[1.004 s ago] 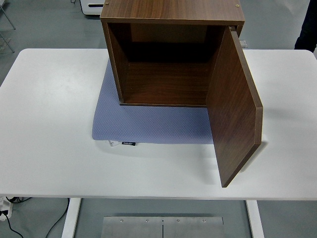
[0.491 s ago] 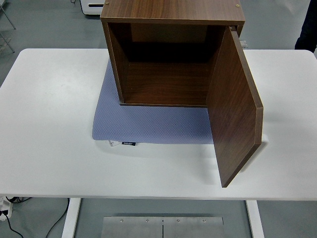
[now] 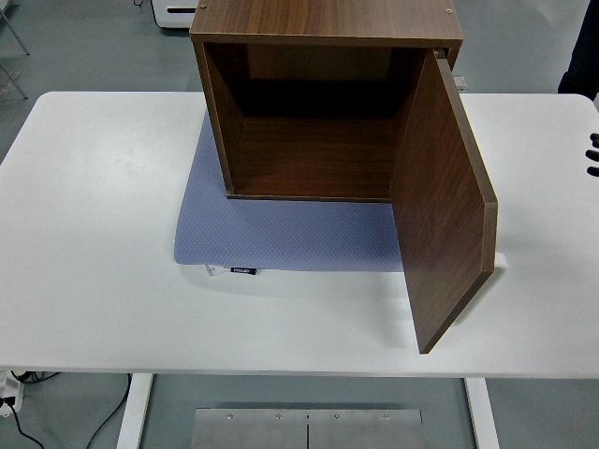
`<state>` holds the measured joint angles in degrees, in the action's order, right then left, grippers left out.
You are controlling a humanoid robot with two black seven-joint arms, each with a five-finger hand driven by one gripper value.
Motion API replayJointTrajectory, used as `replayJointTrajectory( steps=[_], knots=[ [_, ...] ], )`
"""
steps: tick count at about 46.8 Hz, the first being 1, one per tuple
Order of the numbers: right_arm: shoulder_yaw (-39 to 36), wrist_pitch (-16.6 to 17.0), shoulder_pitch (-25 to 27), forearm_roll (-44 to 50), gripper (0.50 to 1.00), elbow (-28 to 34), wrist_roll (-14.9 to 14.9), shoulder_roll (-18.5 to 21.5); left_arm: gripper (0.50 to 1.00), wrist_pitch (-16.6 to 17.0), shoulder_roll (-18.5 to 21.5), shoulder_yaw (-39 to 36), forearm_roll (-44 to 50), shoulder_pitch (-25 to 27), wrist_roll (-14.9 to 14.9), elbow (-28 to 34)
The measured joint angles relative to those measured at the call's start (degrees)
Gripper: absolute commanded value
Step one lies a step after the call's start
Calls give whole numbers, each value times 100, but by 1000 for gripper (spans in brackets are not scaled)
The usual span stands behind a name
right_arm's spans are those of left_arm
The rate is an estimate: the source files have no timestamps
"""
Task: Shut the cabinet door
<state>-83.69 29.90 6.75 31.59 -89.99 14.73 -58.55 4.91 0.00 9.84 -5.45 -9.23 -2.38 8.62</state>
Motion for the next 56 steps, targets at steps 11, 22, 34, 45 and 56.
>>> replayJointTrajectory(
  steps=[11, 22, 34, 45, 56],
  knots=[
    [-6, -5, -9, -1, 1000, -70, 4, 118, 1000, 0, 0, 0, 0, 0, -1, 0],
    [158, -4, -54, 9, 1000, -366, -14, 140, 1000, 0, 0, 0, 0, 0, -2, -1],
    [247, -1, -124, 65, 1000, -616, -21, 137, 1000, 1, 0, 0, 0, 0, -2, -1],
    [736, -1, -619, 67, 1000, -617, -32, 166, 1000, 0, 0, 0, 0, 0, 1, -3],
    [1538, -9, -1237, 73, 1000, -617, -33, 275, 1000, -1, 0, 0, 0, 0, -1, 0]
  ],
)
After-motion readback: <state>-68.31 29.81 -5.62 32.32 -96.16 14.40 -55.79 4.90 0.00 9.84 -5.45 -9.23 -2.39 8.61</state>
